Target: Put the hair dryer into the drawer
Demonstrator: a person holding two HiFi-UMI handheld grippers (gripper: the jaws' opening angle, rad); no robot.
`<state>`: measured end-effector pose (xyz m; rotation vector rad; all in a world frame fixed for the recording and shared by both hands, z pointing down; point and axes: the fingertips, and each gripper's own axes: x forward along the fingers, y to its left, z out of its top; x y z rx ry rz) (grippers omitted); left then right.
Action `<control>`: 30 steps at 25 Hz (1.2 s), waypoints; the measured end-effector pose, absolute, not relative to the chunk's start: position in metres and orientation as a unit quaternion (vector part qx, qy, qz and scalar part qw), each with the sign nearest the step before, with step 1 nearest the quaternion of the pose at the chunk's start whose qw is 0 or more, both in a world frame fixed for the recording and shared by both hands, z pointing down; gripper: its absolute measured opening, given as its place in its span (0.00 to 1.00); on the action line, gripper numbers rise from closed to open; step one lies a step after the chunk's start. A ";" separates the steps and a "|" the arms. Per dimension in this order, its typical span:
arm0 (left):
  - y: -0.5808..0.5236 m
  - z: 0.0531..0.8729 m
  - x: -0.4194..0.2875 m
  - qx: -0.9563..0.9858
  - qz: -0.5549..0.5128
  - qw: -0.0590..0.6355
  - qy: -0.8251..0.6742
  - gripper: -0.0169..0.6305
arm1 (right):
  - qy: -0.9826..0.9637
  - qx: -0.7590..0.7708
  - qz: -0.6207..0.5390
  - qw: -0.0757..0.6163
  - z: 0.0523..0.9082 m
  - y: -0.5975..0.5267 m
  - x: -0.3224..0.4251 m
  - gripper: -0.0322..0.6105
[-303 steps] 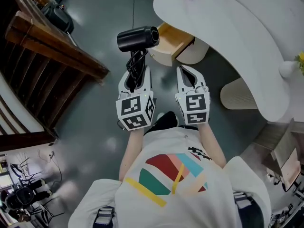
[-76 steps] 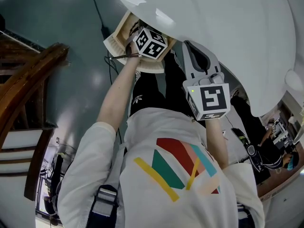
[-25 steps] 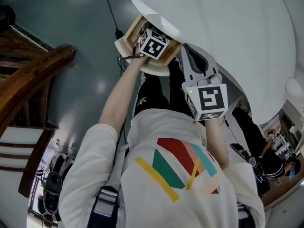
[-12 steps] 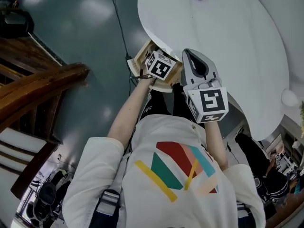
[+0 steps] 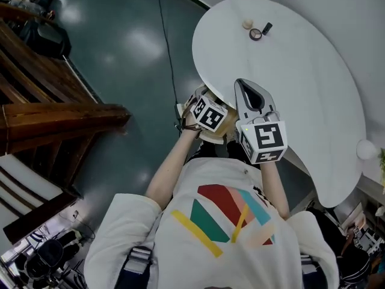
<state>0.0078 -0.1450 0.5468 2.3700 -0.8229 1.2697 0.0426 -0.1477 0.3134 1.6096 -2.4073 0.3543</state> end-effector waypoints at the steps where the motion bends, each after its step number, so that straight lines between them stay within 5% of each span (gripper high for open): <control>1: -0.145 0.542 0.004 0.830 0.447 0.160 -0.292 0.58 | -0.822 0.547 0.116 0.108 0.309 -0.150 0.041 0.07; 16: -0.177 0.339 -0.006 0.851 0.309 0.114 -0.409 0.57 | -0.840 0.533 0.069 0.071 0.253 -0.152 0.031 0.07; 18: -0.183 0.306 -0.005 0.848 0.267 0.107 -0.445 0.50 | -0.842 0.531 0.066 0.066 0.249 -0.151 0.033 0.07; 23: -0.184 0.245 -0.005 0.816 0.175 0.054 -0.548 0.07 | -0.843 0.533 0.051 0.054 0.239 -0.150 0.044 0.07; 30: -0.168 0.195 -0.012 0.826 0.065 0.018 -0.559 0.05 | -0.844 0.533 0.032 0.057 0.235 -0.152 0.034 0.07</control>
